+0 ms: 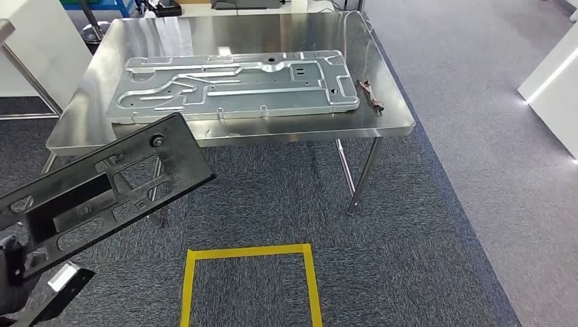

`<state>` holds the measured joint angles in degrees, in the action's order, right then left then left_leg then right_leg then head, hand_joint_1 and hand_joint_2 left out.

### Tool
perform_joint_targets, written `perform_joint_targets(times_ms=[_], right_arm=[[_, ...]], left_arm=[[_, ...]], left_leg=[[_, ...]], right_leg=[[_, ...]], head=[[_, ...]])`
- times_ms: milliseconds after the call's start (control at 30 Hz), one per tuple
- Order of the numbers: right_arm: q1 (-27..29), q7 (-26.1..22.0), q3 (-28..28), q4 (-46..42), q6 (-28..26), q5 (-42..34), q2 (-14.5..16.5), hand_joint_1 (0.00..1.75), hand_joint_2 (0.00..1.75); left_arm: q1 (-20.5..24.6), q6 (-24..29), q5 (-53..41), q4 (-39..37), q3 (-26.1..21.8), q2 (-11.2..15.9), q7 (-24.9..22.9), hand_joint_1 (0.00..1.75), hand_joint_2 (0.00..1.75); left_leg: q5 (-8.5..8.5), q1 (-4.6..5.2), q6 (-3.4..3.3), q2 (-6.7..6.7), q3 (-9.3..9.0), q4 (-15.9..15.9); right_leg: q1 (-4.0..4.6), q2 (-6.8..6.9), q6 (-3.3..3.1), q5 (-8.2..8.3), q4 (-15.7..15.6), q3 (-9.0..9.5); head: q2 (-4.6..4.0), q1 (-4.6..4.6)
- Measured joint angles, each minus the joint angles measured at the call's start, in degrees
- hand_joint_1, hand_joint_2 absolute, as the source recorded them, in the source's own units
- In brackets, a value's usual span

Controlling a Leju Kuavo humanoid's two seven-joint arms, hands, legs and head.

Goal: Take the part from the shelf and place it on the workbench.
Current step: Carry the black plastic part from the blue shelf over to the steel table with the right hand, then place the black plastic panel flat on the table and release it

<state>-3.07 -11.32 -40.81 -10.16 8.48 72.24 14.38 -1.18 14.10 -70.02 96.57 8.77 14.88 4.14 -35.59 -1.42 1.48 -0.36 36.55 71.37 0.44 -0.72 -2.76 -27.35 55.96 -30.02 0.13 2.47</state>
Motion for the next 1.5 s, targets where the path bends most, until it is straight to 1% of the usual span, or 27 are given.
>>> perform_joint_targets(times_ms=[100, 133, 167, 233, 300, 367, 433, 467, 500, 533, 600, 667, 700, 767, 833, 900, 967, 1000, 1033, 1133, 1167, 1200, 1300, 1333, 1400, 1467, 1500], right_arm=[[0.04, 0.02, 0.03, -0.02, -0.01, 0.00, -0.06, 0.00, 0.00], [0.00, 0.02, 0.05, -0.04, -0.02, 0.00, -0.10, 0.00, 0.00], [-0.05, 0.02, 0.08, -0.06, -0.02, 0.00, -0.12, 0.00, 0.00], [-0.17, -0.02, 0.14, -0.10, -0.02, 0.00, -0.11, 0.00, 0.00], [-0.24, -0.06, 0.16, -0.15, -0.03, 0.00, -0.11, 0.00, 0.00], [-0.38, -0.13, 0.19, -0.19, -0.03, -0.02, -0.11, 0.00, 0.00], [-0.53, -0.28, 0.20, -0.22, -0.04, -0.06, -0.11, 0.00, 0.00], [-0.60, -0.32, 0.20, -0.23, -0.04, -0.08, -0.11, 0.00, 0.00], [-0.67, -0.36, 0.20, -0.23, -0.04, -0.09, -0.11, 0.00, 0.00], [-0.71, -0.36, 0.20, -0.23, -0.04, -0.09, -0.10, 0.00, 0.00], [-0.66, -0.26, 0.20, -0.21, -0.04, -0.08, -0.11, 0.00, 0.00], [-0.56, -0.16, 0.21, -0.21, -0.04, -0.08, -0.15, 0.00, 0.00], [-0.48, -0.15, 0.22, -0.21, -0.03, -0.06, -0.17, 0.00, 0.00], [-0.38, -0.15, 0.25, -0.22, 0.00, -0.03, -0.07, 0.00, 0.00], [-0.31, -0.10, 0.25, -0.22, 0.00, -0.01, 0.10, 0.00, 0.00], [-0.31, -0.05, 0.25, -0.23, -0.02, -0.01, 0.16, 0.00, 0.00], [-0.25, -0.06, 0.25, -0.23, -0.01, -0.01, 0.17, 0.00, 0.00], [-0.22, -0.06, 0.25, -0.22, -0.01, -0.01, 0.17, 0.00, 0.00], [-0.19, -0.06, 0.25, -0.22, 0.00, -0.01, 0.17, 0.00, 0.00], [-0.11, -0.07, 0.27, -0.21, 0.00, -0.02, 0.25, 0.00, 0.00], [-0.14, -0.09, 0.27, -0.21, 0.00, -0.01, 0.28, 0.00, 0.00], [-0.16, -0.10, 0.27, -0.20, 0.00, -0.01, 0.32, 0.00, 0.00], [-0.29, -0.13, 0.27, -0.22, 0.00, 0.00, 0.32, 0.00, 0.00], [-0.32, -0.13, 0.27, -0.24, 0.00, 0.00, 0.31, 0.00, 0.00], [-0.40, -0.15, 0.27, -0.26, -0.02, -0.02, 0.30, 0.00, 0.00], [-0.56, -0.20, 0.27, -0.28, -0.07, -0.07, 0.27, 0.00, 0.00], [-0.64, -0.22, 0.27, -0.30, -0.09, -0.08, 0.25, 0.00, 0.00]], left_arm=[[-0.04, -0.01, 0.01, -0.12, -0.07, -0.02, 0.02, 1.75, 1.75], [-0.03, -0.02, 0.02, -0.19, -0.10, -0.03, 0.01, 1.75, 1.75], [-0.08, -0.02, 0.02, -0.26, -0.14, -0.05, 0.01, 1.75, 1.75], [-0.17, -0.03, 0.00, -0.32, -0.24, -0.10, -0.01, 1.75, 1.75], [-0.21, -0.01, -0.01, -0.32, -0.32, -0.13, -0.01, 1.75, 1.75], [-0.12, 0.02, 0.01, -0.30, -0.37, -0.15, -0.01, 1.75, 1.75], [-0.10, 0.02, 0.01, -0.31, -0.38, -0.19, -0.01, 1.75, 1.75], [-0.13, 0.02, 0.01, -0.32, -0.38, -0.20, -0.01, 1.75, 1.75], [-0.15, 0.01, 0.00, -0.32, -0.38, -0.21, -0.01, 1.75, 1.75], [-0.17, 0.01, -0.01, -0.32, -0.38, -0.22, 0.00, 1.75, 1.75], [-0.16, 0.01, -0.01, -0.33, -0.38, -0.25, 0.03, 1.75, 1.75], [-0.14, 0.01, 0.01, -0.38, -0.38, -0.28, 0.04, 1.75, 1.75], [-0.16, 0.00, 0.01, -0.40, -0.37, -0.33, 0.04, 1.75, 1.75], [-0.19, 0.00, -0.01, -0.38, -0.44, -0.36, 0.04, 1.75, 1.75], [-0.13, 0.01, -0.02, -0.34, -0.51, -0.36, 0.07, 1.75, 1.75], [0.04, 0.03, 0.01, -0.33, -0.60, -0.34, 0.05, 1.75, 1.75], [0.05, 0.04, 0.02, -0.34, -0.68, -0.31, 0.03, 1.75, 1.75], [-0.02, 0.04, 0.01, -0.34, -0.69, -0.31, 0.04, 1.75, 1.75], [-0.06, 0.04, 0.01, -0.34, -0.70, -0.31, 0.04, 1.75, 1.75], [-0.10, 0.03, 0.02, -0.36, -0.79, -0.30, 0.03, 1.75, 1.75], [-0.12, 0.02, 0.03, -0.37, -0.81, -0.30, 0.03, 1.75, 1.75], [-0.15, 0.01, 0.03, -0.38, -0.83, -0.29, 0.02, 1.75, 1.75], [-0.14, 0.00, -0.01, -0.36, -0.86, -0.31, 0.00, 1.75, 1.75], [-0.09, 0.00, -0.01, -0.36, -0.86, -0.32, 0.00, 1.75, 1.75], [0.01, 0.00, 0.02, -0.36, -0.86, -0.33, 0.00, 1.75, 1.75], [0.02, 0.00, 0.01, -0.36, -0.85, -0.33, 0.01, 1.75, 1.75], [-0.01, 0.00, 0.00, -0.36, -0.85, -0.34, 0.01, 1.75, 1.75]], left_leg=[[7.69, -0.42, 0.96, 0.34, -1.49, -8.68], [9.18, -0.28, 0.74, 0.53, -1.79, -10.52], [9.60, -0.08, 0.19, 0.64, -1.63, -10.96], [9.22, 0.04, -1.28, 0.55, -1.46, -11.08], [9.15, -0.13, -2.17, 0.37, -2.11, -11.35], [8.71, -0.08, -2.78, 0.34, -2.96, -11.65], [7.96, 0.12, -3.09, 0.33, -3.76, -11.74], [7.47, 0.24, -3.12, 0.30, -4.30, -11.76], [6.96, 0.37, -3.12, 0.25, -4.96, -11.76], [6.39, 0.53, -3.10, 0.20, -5.79, -11.80], [5.28, 0.81, -3.05, 0.13, -7.44, -11.97], [4.40, 0.96, -2.68, -0.02, -8.47, -12.42], [4.29, 0.99, -2.38, -0.07, -8.85, -12.43], [4.50, 1.07, -1.68, -0.07, -9.51, -12.27], [4.73, 1.02, -1.28, -0.01, -9.11, -9.87], [2.98, 0.85, -0.83, 0.05, -5.43, -3.58], [-0.15, 0.71, -0.24, 0.05, -0.63, 2.33], [-0.68, 0.68, -0.09, 0.06, 0.86, 3.10], [0.17, 0.67, -0.04, 0.06, 1.46, 2.10], [8.11, 0.83, -0.50, 0.15, -0.12, -7.61], [9.86, 0.98, -0.84, 0.19, -0.74, -10.09], [10.74, 1.14, -1.27, 0.21, -0.99, -11.39], [10.92, 1.00, -2.43, 0.13, -1.92, -12.40], [10.90, 0.81, -2.68, 0.13, -2.49, -12.76], [10.68, 0.61, -3.03, 0.17, -3.37, -13.26], [10.12, 0.60, -3.20, 0.19, -3.82, -13.34], [9.79, 0.59, -3.19, 0.17, -4.12, -13.33]], right_leg=[[-0.77, -0.13, 1.33, -2.32, 1.04, 1.80], [-0.85, -0.17, 1.82, -2.96, 1.33, 2.04], [-0.81, -0.17, 2.30, -3.39, 1.49, 2.14], [-0.64, -0.11, 3.03, -3.75, 1.71, 2.13], [-0.68, 0.04, 3.55, -4.21, 3.23, 1.73], [-0.78, 0.17, 3.95, -6.01, 8.85, -1.43], [-0.73, 0.22, 4.08, -8.70, 16.17, -6.53], [-0.66, 0.24, 3.97, -9.22, 18.13, -8.43], [-0.55, 0.27, 3.73, -8.69, 18.26, -9.43], [-0.36, 0.29, 3.33, -6.90, 16.42, -9.50], [0.20, 0.29, 2.03, -1.26, 9.90, -8.24], [0.85, 0.28, 0.70, 1.86, 5.40, -7.43], [1.07, 0.25, 0.27, 2.28, 4.37, -7.23], [1.02, 0.23, -0.11, 2.30, 2.95, -6.00], [0.66, 0.25, -0.35, 2.20, 1.72, -4.15], [0.43, 0.24, -0.48, 1.70, 0.99, -2.75], [0.39, 0.14, -0.44, 0.78, 0.91, -1.87], [0.39, 0.07, -0.34, 0.26, 0.95, -1.33], [0.39, -0.01, -0.23, -0.27, 0.99, -0.70], [0.46, -0.11, 0.31, -2.08, 1.13, 1.51], [0.52, -0.15, 0.62, -2.65, 1.22, 1.91], [0.58, -0.17, 0.97, -3.05, 1.32, 2.19], [0.75, -0.14, 1.89, -3.41, 2.18, 2.44], [0.73, -0.09, 2.18, -3.67, 3.57, 1.83], [0.39, 0.02, 2.89, -5.51, 9.21, -1.40], [-0.04, 0.08, 3.57, -8.46, 15.82, -6.10], [-0.19, 0.10, 3.82, -9.05, 17.44, -7.69]], head=[[0.00, -0.01], [0.00, -0.03], [0.00, -0.03], [0.00, -0.04], [0.00, -0.02], [0.00, 0.00], [0.00, -0.01], [0.00, -0.01], [0.00, -0.01], [0.00, -0.01], [0.00, -0.02], [0.00, 0.00], [0.00, 0.02], [0.00, 0.09], [0.00, 0.07], [0.00, 0.06], [0.00, 0.07], [0.00, 0.05], [0.00, 0.06], [0.00, 0.07], [0.00, 0.07], [0.00, 0.06], [0.00, 0.06], [0.00, 0.07], [0.00, 0.07], [0.00, 0.07], [0.00, 0.07]])
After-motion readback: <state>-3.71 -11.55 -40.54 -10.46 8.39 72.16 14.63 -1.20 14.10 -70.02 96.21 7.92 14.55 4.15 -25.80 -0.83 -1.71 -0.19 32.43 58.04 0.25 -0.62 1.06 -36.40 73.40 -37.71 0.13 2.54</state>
